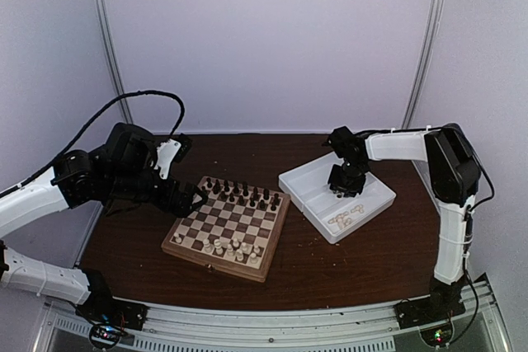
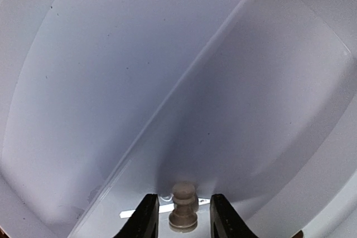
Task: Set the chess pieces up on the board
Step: Pick up the chess piece from the storage box.
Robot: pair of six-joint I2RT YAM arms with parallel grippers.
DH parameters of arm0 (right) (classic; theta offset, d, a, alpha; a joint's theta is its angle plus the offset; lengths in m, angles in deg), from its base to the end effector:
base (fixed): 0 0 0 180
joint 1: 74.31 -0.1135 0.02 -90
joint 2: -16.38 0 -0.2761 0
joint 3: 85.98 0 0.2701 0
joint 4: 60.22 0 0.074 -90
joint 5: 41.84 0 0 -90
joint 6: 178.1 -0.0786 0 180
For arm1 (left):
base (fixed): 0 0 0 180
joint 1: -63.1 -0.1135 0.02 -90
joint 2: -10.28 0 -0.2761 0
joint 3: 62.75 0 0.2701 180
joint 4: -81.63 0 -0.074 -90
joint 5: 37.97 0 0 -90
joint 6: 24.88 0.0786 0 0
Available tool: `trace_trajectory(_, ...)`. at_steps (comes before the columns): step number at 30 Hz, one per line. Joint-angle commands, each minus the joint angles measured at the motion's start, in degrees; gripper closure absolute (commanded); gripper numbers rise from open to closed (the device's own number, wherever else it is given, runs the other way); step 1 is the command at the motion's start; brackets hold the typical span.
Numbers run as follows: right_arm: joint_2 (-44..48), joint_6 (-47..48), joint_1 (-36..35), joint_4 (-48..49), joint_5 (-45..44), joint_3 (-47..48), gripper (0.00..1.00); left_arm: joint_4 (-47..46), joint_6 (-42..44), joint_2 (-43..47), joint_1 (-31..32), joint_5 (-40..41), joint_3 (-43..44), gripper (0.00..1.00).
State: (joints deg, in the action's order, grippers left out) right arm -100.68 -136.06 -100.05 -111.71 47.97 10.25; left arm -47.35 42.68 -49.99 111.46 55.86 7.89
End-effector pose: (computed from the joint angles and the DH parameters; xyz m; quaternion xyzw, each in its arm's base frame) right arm 0.4004 0.1928 0.1179 0.1907 0.9696 0.0909 0.1240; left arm 0.1796 -0.1941 0.3026 0.1901 0.8882 -0.2169 0.3577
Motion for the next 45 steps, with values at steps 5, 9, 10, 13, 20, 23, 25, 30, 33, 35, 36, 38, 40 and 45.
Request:
trace_trajectory(5, -2.32, 3.40, -0.80, -7.66, -1.16, 5.29, 0.64, -1.46, -0.34, 0.29, -0.37, -0.06, 0.12, 0.02)
trace_trajectory(9, -2.95, 3.33, -0.87, -7.44, -0.96, 5.11, 0.64, -1.53, -0.57, 0.42, -0.37, -0.02, -0.09, 0.02)
trace_trajectory(10, -3.27, 3.32, -0.89, -7.20, -0.69, 4.97, 0.64, -1.54, -0.61, 0.44, -0.41, -0.01, -0.20, 0.02)
trace_trajectory(13, -4.45, 3.27, -0.89, -6.92, 0.08, 5.10, 0.65, -1.46, -0.59, 0.50, -0.37, -0.13, -0.27, 0.02)
trace_trajectory(20, -5.12, 3.55, -0.89, -6.70, 1.33, 5.41, 0.70, -1.45, -0.58, 0.70, -0.37, 0.21, -0.32, 0.02)
trace_trajectory(23, -4.35, 3.75, -0.89, -6.95, 1.16, 5.75, 0.74, -1.37, -0.51, 0.76, -0.37, 0.22, -0.41, 0.02)
trace_trajectory(25, -3.43, 3.76, -0.89, -6.89, 1.11, 5.59, 0.76, -1.34, -0.46, 0.77, -0.41, 0.27, -0.32, 0.02)
trace_trajectory(30, -0.34, 4.43, -0.88, -5.57, 0.46, 4.66, 0.82, -1.28, -0.41, 0.86, -0.37, 0.22, -0.23, 0.02)
trace_trajectory(33, 1.13, 5.08, -0.85, -5.24, -1.31, 4.43, 0.85, -1.20, -0.41, 0.94, -0.37, 0.21, -0.23, 0.02)
trace_trajectory(35, 1.88, 5.43, -0.89, -5.22, -1.47, 4.41, 0.86, -1.19, -0.50, 1.07, -0.37, 0.29, -0.31, 0.02)
trace_trajectory(36, 2.17, 5.55, -0.89, -5.08, -1.48, 4.37, 0.87, -1.19, -0.50, 1.11, -0.37, 0.16, -0.32, 0.02)
trace_trajectory(38, 2.87, 5.60, -0.89, -4.91, -1.56, 4.20, 0.88, -1.27, -0.51, 1.12, -0.38, 0.14, -0.24, 0.02)
trace_trajectory(40, 3.78, 5.70, -0.87, -4.50, -1.56, 3.68, 0.88, -1.19, -0.50, 0.95, -0.43, 0.05, -0.08, 0.02)
trace_trajectory(45, 6.73, 6.03, -0.87, -3.24, -2.30, 1.97, 0.88, -1.49, -0.92, 0.30, -0.37, -0.61, 0.46, 0.02)
